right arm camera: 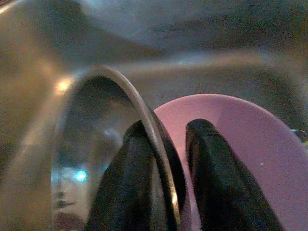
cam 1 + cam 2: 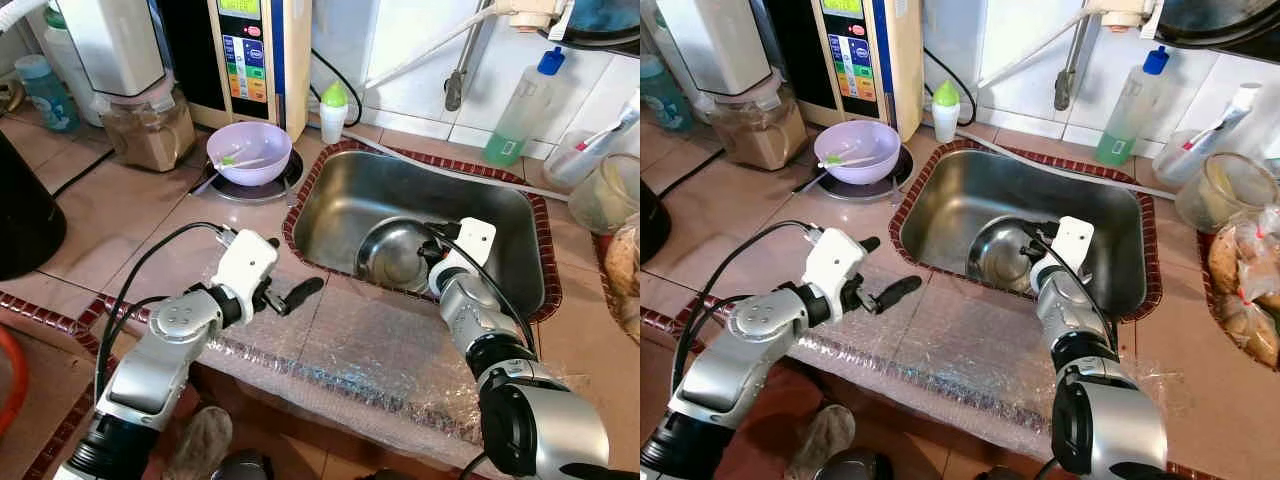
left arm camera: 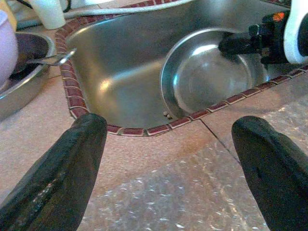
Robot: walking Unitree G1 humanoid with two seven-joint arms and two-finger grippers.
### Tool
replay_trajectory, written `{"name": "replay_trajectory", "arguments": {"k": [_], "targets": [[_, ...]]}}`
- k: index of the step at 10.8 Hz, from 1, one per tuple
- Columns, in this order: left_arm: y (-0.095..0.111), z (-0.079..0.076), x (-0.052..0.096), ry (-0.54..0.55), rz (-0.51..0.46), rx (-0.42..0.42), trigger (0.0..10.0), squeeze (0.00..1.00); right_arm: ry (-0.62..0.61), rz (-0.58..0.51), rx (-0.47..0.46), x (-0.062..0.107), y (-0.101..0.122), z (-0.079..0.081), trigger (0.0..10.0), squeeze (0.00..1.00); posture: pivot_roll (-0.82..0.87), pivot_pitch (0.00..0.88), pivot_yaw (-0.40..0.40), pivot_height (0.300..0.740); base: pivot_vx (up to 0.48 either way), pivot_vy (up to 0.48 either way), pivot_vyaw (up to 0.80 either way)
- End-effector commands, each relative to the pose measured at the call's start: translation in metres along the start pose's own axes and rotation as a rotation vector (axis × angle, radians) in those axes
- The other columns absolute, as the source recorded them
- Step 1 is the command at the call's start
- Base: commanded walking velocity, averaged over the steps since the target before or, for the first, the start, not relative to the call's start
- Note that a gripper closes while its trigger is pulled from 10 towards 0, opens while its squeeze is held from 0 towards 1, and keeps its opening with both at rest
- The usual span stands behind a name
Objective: Kitchen organization
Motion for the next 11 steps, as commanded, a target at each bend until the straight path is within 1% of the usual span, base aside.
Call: {"name": "replay_trajectory", "arguments": {"k": [1, 3, 5, 6, 7, 8, 9, 10, 11], "targets": [[-0.002, -0.001, -0.003, -0.016, 0.017, -0.017, 10.0, 1.0, -0.008, 0.034, -0.023, 0.002, -0.011, -0.003, 10.0, 1.0, 0.03, 0.0, 0.014, 0.74, 0.0, 0.0, 0.0], [-0.004, 0.002, -0.004, 0.007, 0.02, -0.019, 10.0, 1.0, 0.046, 0.001, -0.063, 0.002, -0.005, 0.005, 10.0, 1.0, 0.02, 0.0, 0.012, 0.74, 0.0, 0.0, 0.0], [-0.009, 0.006, -0.004, 0.046, 0.027, -0.021, 10.0, 1.0, 0.083, -0.029, -0.063, 0.004, 0.002, 0.008, 10.0, 1.0, 0.02, 0.0, 0.006, 0.74, 0.0, 0.0, 0.0], [-0.004, 0.016, -0.004, 0.104, 0.003, -0.035, 10.0, 1.0, 0.117, -0.057, -0.044, 0.006, 0.007, 0.011, 10.0, 1.0, 0.02, 0.0, 0.005, 0.74, 0.0, 0.0, 0.0], [-0.001, 0.02, -0.005, 0.132, -0.012, -0.041, 10.0, 1.0, 0.127, -0.069, -0.038, 0.007, 0.009, 0.012, 10.0, 1.0, 0.02, 0.0, 0.004, 0.74, 0.0, 0.0, 0.0], [0.008, 0.034, -0.005, 0.212, -0.053, -0.045, 10.0, 1.0, 0.163, -0.107, -0.03, 0.011, 0.015, 0.016, 10.0, 1.0, 0.01, 0.0, 0.003, 0.74, 0.0, 0.0, 0.0], [0.02, 0.057, -0.002, 0.344, -0.109, -0.052, 10.0, 1.0, 0.212, -0.163, 0.011, 0.018, 0.023, 0.022, 10.0, 1.0, 0.01, 0.004, 0.004, 0.74, 0.0, 0.0, 0.0], [0.028, 0.073, 0.005, 0.45, -0.157, -0.058, 10.0, 1.0, 0.276, -0.197, 0.037, 0.027, 0.028, 0.029, 10.0, 1.0, -0.01, 0.021, 0.001, 0.74, 0.0, 0.0, 0.0], [0.027, 0.085, 0.011, 0.541, -0.171, -0.081, 10.0, 1.0, 0.334, -0.217, 0.069, 0.038, 0.029, 0.036, 10.0, 1.0, -0.03, 0.044, -0.001, 0.74, 0.0, 0.0, 0.0]]}}
Point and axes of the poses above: a point about 5 cm out from each wrist's last joint towards the gripper, its own x axis pointing back from the gripper into the wrist, its own y axis along the axis of the wrist's last joint, z = x × y, the point moved 5 cm from there along -x, pointing out of the wrist towards the gripper, and after that the axes turned 10 degrees about -x, right-handed, at the moved point
